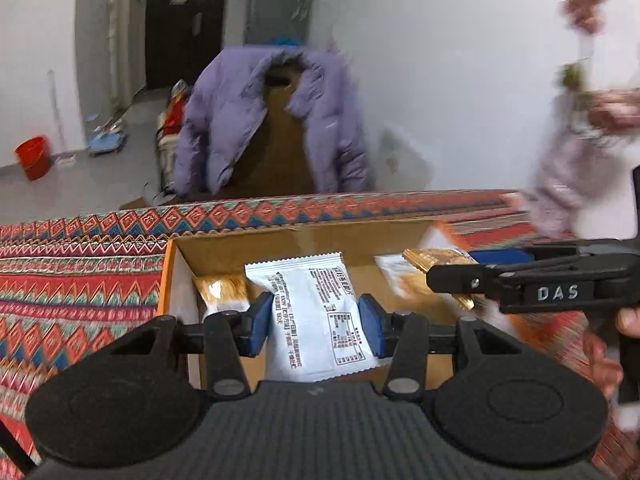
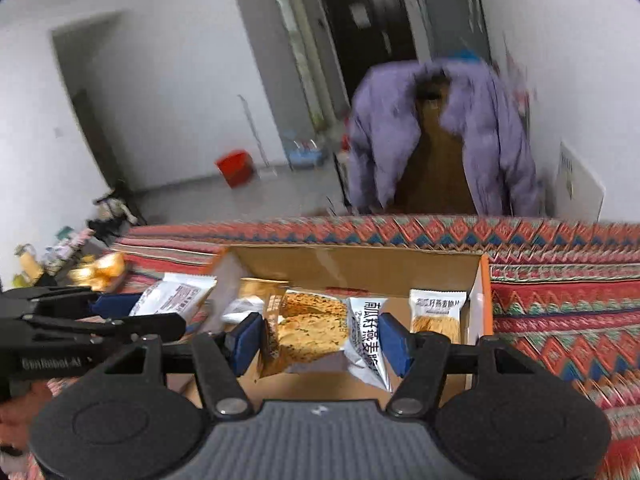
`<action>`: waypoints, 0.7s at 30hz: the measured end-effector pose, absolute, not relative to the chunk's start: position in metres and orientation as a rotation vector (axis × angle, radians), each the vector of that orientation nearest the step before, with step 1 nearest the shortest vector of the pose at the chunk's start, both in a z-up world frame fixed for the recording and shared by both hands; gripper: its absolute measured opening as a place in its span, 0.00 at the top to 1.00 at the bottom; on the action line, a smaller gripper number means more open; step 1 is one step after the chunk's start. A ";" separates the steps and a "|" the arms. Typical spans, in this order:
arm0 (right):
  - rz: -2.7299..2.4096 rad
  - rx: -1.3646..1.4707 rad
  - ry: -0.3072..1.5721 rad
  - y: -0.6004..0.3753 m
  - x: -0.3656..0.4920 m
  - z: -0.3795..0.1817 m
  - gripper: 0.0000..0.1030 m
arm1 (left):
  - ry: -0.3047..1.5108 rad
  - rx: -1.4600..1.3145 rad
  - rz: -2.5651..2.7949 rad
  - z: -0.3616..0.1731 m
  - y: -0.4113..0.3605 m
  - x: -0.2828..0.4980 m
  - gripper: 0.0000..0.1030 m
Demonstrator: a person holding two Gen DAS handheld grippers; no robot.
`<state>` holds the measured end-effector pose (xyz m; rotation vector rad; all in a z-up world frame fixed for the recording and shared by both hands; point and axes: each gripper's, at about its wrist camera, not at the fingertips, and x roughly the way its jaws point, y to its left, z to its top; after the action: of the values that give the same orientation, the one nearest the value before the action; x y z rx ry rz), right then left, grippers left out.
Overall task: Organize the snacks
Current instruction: 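Carry both held packets over the cardboard box, then open both tools to release the packets into the box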
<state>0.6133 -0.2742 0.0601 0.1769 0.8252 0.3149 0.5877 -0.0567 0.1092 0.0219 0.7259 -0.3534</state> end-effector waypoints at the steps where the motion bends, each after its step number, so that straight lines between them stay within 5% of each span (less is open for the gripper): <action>1: 0.291 0.165 0.858 -0.271 0.634 0.046 0.39 | 0.736 0.050 -0.364 0.100 -0.062 0.606 0.53; 7: 0.198 0.136 0.962 -0.260 0.698 -0.009 0.30 | 0.838 0.072 -0.281 0.049 -0.077 0.679 0.51; 11: 0.194 0.149 0.954 -0.259 0.706 -0.019 0.26 | 0.840 0.065 -0.300 0.036 -0.073 0.691 0.35; 21: 0.197 0.146 0.911 -0.276 0.675 0.020 0.23 | 0.802 0.077 -0.314 0.077 -0.059 0.660 0.30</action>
<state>0.6754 -0.2765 0.0199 0.1463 0.9109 0.1974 0.6597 -0.0587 0.0767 0.0770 0.8021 -0.3143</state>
